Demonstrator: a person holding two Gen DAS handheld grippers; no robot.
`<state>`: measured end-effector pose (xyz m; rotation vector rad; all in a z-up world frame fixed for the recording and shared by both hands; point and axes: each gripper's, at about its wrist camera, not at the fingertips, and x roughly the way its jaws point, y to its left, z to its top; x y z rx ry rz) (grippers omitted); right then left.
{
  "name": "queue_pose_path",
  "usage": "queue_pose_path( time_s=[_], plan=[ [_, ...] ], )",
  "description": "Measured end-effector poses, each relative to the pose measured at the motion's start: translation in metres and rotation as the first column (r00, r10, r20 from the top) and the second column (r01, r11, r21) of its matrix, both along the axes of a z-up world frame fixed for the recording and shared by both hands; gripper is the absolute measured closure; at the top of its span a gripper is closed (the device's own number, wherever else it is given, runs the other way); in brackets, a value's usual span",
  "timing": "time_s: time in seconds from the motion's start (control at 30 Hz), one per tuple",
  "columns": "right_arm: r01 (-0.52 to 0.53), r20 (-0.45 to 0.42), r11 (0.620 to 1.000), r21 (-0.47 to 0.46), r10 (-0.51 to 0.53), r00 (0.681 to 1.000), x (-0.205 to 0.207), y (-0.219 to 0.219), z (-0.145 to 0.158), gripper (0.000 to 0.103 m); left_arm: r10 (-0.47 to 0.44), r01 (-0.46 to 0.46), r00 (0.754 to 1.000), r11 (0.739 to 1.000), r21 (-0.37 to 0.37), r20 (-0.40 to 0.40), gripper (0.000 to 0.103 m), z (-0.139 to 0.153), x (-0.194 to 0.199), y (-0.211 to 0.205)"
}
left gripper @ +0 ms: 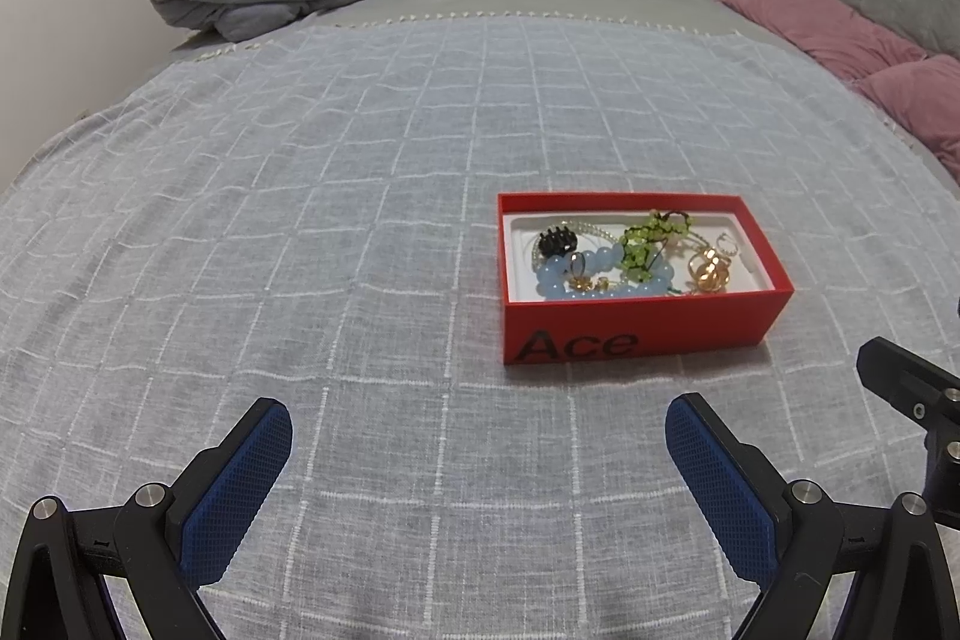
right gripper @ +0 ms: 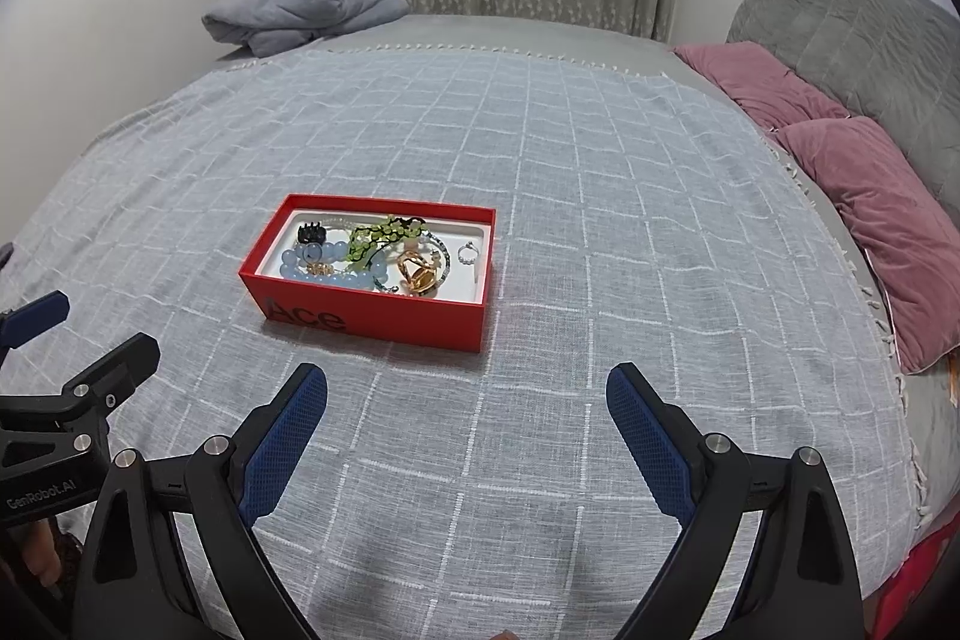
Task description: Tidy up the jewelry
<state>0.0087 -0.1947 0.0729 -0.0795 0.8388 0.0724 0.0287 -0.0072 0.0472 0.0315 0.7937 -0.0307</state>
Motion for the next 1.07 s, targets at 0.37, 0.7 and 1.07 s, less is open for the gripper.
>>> queue_pose_path(
  time_s=[0.37, 0.7, 1.07],
  plan=[
    [-0.001, -0.002, 1.0, 0.002, 0.001, 1.0, 0.0001, 0.0, -0.0003, 0.007, 0.0, 0.0, 1.0, 1.0, -0.001, -0.003, 0.001, -0.0011, -0.0006, -0.0002],
    [-0.004, -0.005, 1.0, 0.004, 0.004, 1.0, 0.0002, 0.0018, -0.0019, 0.007, -0.002, 0.002, 1.0, 1.0, -0.002, -0.007, 0.001, -0.0023, -0.0015, -0.0013],
    [-0.006, -0.007, 1.0, 0.008, 0.006, 1.0, -0.0002, 0.0015, -0.0034, 0.007, -0.024, 0.023, 0.999, 1.0, -0.019, -0.023, 0.001, -0.0035, -0.0018, -0.0006]
  ],
)
